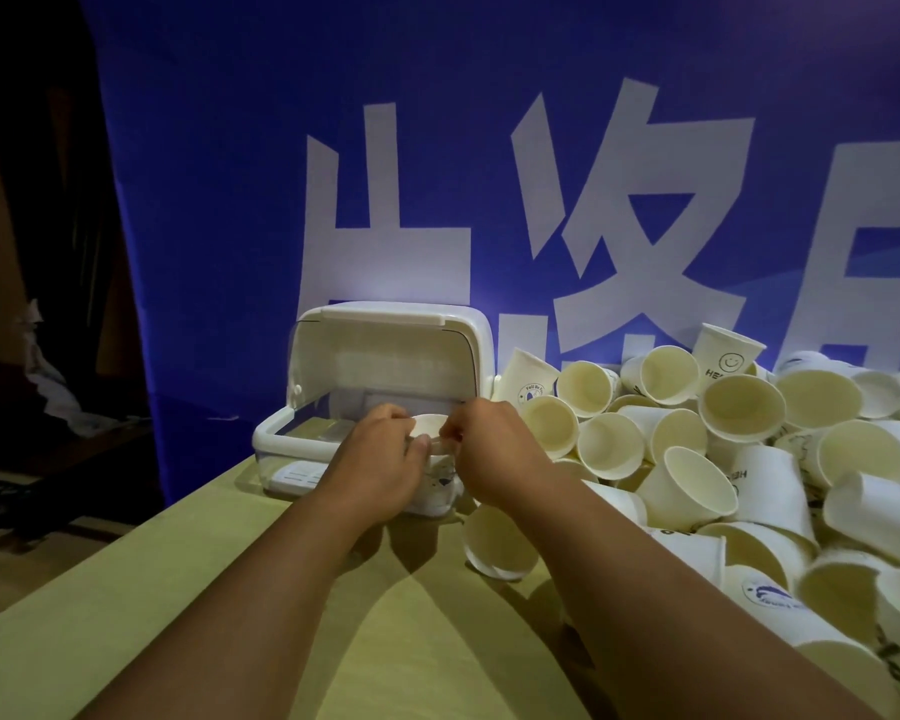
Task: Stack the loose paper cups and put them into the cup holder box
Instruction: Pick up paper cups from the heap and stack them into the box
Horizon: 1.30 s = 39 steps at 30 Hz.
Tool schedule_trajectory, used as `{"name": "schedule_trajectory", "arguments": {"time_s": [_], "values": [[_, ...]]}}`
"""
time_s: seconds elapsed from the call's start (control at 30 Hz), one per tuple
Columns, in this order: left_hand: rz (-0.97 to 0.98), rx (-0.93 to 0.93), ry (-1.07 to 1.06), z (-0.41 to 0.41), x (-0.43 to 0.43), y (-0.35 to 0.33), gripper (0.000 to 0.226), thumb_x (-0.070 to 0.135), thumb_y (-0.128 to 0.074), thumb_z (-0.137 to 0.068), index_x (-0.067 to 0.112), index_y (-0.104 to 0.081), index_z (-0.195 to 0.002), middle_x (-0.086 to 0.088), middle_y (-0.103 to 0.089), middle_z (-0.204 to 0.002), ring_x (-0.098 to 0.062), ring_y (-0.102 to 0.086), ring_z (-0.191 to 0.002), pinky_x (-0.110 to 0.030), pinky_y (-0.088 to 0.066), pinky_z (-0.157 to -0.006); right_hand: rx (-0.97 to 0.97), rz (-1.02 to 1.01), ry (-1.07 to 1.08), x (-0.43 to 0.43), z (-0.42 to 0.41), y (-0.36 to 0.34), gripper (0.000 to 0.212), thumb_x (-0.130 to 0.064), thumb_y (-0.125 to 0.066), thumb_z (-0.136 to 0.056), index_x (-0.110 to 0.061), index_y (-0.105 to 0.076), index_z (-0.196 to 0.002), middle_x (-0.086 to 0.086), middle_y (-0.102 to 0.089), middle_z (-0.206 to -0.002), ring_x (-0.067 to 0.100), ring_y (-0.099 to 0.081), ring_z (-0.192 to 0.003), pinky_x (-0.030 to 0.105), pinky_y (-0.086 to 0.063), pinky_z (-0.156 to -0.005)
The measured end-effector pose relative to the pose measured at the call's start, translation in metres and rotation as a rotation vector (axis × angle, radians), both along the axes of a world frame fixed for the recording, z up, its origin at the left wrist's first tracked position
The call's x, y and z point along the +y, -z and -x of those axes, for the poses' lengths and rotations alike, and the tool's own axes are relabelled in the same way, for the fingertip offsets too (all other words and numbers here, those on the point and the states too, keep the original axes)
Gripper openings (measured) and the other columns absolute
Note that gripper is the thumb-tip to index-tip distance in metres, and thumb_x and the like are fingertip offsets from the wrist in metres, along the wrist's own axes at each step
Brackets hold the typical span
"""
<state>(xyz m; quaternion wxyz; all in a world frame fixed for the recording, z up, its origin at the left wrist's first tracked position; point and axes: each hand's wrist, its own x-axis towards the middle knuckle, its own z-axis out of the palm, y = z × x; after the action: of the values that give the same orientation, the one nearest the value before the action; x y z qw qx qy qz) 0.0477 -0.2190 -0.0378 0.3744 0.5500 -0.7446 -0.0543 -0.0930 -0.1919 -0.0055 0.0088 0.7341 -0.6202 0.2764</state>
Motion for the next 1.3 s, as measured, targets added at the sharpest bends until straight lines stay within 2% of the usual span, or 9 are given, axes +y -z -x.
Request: {"name": "schedule_trajectory", "arguments": {"time_s": [0.1,0.27,0.4,0.57,0.73,0.9,0.97,1.07,1.3], "values": [[-0.009,-0.064,0.009,0.000,-0.001,0.000,0.028,0.033,-0.045,-0.107,0.020,-0.060,-0.127,0.002,-0.058,-0.127,-0.011,-0.053,-0.107,-0.028,-0.045,-0.094,0.037,-0.012,-0.029,0.000,0.004,0.002,0.035,-0.011,-0.075,-0.085,-0.018,-0.071,-0.119,0.004,-0.068,-0.112,0.023,-0.064,-0.097,0.039,-0.054,-0.092],[0.051,-0.078,0.017,0.007,0.013,-0.007,0.037,0.034,-0.046,-0.106,0.026,-0.050,-0.142,0.004,-0.050,-0.141,-0.016,-0.048,-0.124,-0.036,-0.044,-0.102,-0.086,0.043,-0.002,0.009,0.015,-0.007,0.033,-0.018,-0.070,-0.089,-0.021,-0.069,-0.122,0.002,-0.069,-0.116,0.020,-0.063,-0.100,0.028,-0.050,-0.086],[0.235,-0.099,0.012,0.030,0.030,-0.022,0.020,0.033,-0.053,-0.101,0.029,-0.059,-0.120,0.007,-0.056,-0.123,-0.014,-0.051,-0.112,-0.036,-0.047,-0.098,-0.173,0.072,0.045,0.025,0.038,-0.031,0.022,-0.020,-0.068,-0.092,-0.018,-0.074,-0.112,0.000,-0.073,-0.105,0.016,-0.065,-0.088,0.024,-0.053,-0.078],[0.170,-0.083,0.177,0.073,0.041,-0.043,0.013,0.029,-0.055,-0.100,0.030,-0.059,-0.113,0.011,-0.054,-0.114,-0.011,-0.053,-0.101,-0.032,-0.052,-0.085,-0.216,0.115,0.291,0.045,0.096,-0.064,0.017,-0.019,-0.066,-0.087,-0.013,-0.071,-0.102,0.002,-0.068,-0.090,0.017,-0.061,-0.077,0.027,-0.046,-0.065],[0.075,-0.075,0.295,0.113,0.025,-0.060,0.026,0.025,-0.048,-0.103,0.028,-0.057,-0.127,0.010,-0.050,-0.133,-0.012,-0.052,-0.112,-0.033,-0.049,-0.093,-0.271,0.035,0.530,0.058,0.149,-0.077,0.031,-0.013,-0.067,-0.087,-0.007,-0.059,-0.117,0.005,-0.059,-0.091,0.018,-0.055,-0.075,0.026,-0.044,-0.062],[0.019,-0.205,0.277,0.136,-0.003,-0.073,0.048,0.018,-0.047,-0.105,0.027,-0.039,-0.152,0.007,-0.018,-0.167,-0.022,-0.029,-0.149,-0.039,-0.032,-0.116,-0.250,-0.156,0.609,0.052,0.172,-0.063,0.026,-0.019,-0.066,-0.090,-0.008,-0.060,-0.112,0.007,-0.063,-0.100,0.023,-0.062,-0.091,0.035,-0.055,-0.086],[-0.005,-0.215,0.276,0.140,-0.015,-0.074,0.055,0.014,-0.046,-0.106,0.028,-0.031,-0.156,0.008,-0.010,-0.169,-0.022,-0.024,-0.152,-0.037,-0.030,-0.117,-0.277,-0.181,0.614,0.050,0.174,-0.059,0.024,-0.025,-0.065,-0.092,-0.009,-0.058,-0.109,0.007,-0.063,-0.098,0.021,-0.061,-0.086,0.030,-0.053,-0.074],[-0.010,-0.196,0.278,0.144,-0.029,-0.071,0.059,0.006,-0.047,-0.104,0.030,-0.031,-0.155,0.007,-0.016,-0.168,-0.022,-0.031,-0.149,-0.035,-0.034,-0.114,-0.336,-0.187,0.619,0.047,0.175,-0.057,0.019,-0.022,-0.066,-0.091,-0.011,-0.056,-0.103,0.004,-0.059,-0.086,0.016,-0.055,-0.070,0.025,-0.037,-0.051],[0.026,-0.164,0.225,0.143,-0.036,-0.064,0.052,0.004,-0.056,-0.099,0.027,-0.042,-0.143,0.000,-0.046,-0.144,-0.019,-0.053,-0.112,-0.027,-0.044,-0.088,-0.359,-0.082,0.648,0.048,0.174,-0.059,0.019,-0.014,-0.069,-0.087,-0.012,-0.050,-0.090,0.003,-0.052,-0.075,0.015,-0.049,-0.063,0.026,-0.038,-0.056]]}}
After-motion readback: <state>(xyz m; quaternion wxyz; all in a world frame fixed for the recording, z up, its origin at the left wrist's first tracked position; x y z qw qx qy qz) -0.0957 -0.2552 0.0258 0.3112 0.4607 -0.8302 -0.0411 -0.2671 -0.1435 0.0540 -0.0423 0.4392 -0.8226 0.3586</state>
